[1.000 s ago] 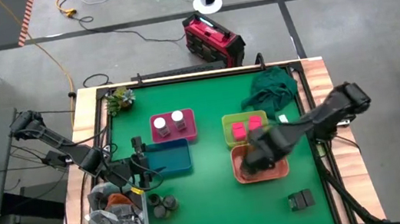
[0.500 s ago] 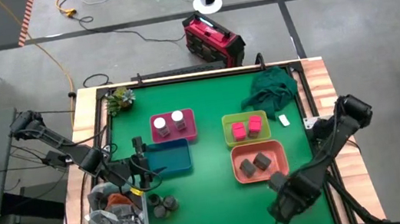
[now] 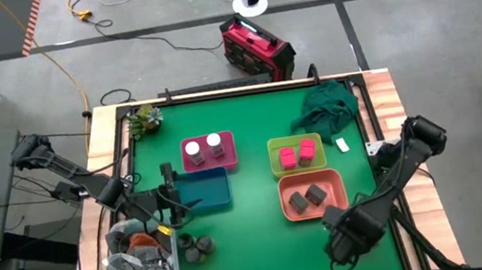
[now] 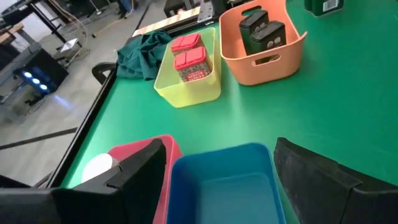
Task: Sort spices by type
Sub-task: Put the left black seasoning can into the orange bin
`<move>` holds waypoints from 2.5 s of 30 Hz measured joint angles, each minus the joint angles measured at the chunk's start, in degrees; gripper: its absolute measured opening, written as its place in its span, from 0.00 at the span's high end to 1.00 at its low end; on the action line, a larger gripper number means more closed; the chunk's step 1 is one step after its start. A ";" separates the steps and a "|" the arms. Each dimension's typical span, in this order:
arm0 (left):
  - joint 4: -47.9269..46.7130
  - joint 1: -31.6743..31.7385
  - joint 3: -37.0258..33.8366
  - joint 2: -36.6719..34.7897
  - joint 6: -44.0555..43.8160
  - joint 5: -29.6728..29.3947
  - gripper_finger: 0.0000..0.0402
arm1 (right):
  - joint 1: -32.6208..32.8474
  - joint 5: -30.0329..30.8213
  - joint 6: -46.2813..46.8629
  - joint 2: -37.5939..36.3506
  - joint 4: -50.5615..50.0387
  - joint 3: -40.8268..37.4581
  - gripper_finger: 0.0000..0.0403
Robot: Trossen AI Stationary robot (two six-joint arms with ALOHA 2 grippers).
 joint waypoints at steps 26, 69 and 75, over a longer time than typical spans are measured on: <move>0.00 3.70 0.00 0.00 -2.97 -3.02 0.29 | 13.02 0.44 6.89 0.04 -3.40 -1.76 0.23; 0.08 3.66 0.00 0.00 -0.76 -2.71 0.29 | 3.00 13.26 -9.27 6.01 -4.01 -1.72 0.23; 0.02 3.66 0.00 0.00 -0.79 -2.71 0.29 | 1.89 13.55 -8.59 5.28 -7.45 -1.69 0.23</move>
